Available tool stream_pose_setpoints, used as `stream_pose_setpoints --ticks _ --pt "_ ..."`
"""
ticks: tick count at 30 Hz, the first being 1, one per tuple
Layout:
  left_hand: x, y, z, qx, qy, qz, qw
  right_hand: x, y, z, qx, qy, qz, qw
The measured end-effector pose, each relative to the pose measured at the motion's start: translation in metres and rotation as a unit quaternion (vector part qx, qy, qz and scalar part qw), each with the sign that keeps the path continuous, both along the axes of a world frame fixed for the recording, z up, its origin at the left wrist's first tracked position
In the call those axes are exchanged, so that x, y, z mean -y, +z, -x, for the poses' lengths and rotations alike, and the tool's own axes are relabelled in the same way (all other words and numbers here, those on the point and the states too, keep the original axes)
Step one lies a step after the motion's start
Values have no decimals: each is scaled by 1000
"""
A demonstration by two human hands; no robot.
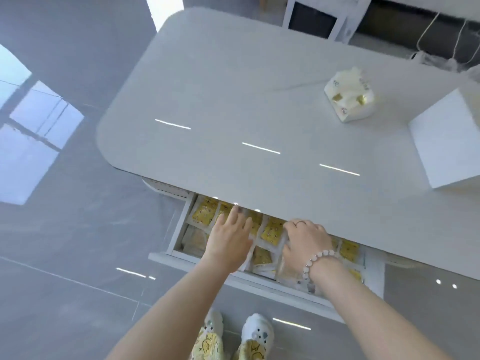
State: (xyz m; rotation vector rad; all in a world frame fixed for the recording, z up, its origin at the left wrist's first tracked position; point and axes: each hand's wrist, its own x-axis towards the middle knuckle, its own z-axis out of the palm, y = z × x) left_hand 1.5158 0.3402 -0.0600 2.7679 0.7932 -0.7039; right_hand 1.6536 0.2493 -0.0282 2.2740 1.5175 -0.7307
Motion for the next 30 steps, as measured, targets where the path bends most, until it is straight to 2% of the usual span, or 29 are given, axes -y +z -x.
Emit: stream_pose_setpoints --ticks 4,7,9,12,18,22,28,30 --pt "-26 115 28 27 82 -15 996 -32 131 9 -13 28 -108 994" --pt "-46 201 61 34 143 -12 989 -55 218 33 -14 45 -214 976" --pt "-54 247 87 62 183 -42 980 -72 260 52 -15 70 -263 962" --pt "-61 299 134 86 263 -112 954 -100 306 87 -1 135 -288 948" --pt "-51 362 239 86 395 -175 898 -142 351 170 15 260 -283 923" --pt "-41 384 310 46 507 -158 846 -173 374 261 -22 353 -292 889" --pt "-23 404 426 31 645 -212 733 -192 395 409 -54 488 -344 800" --pt "-19 402 464 15 675 -215 705 -199 395 453 -59 526 -345 775"
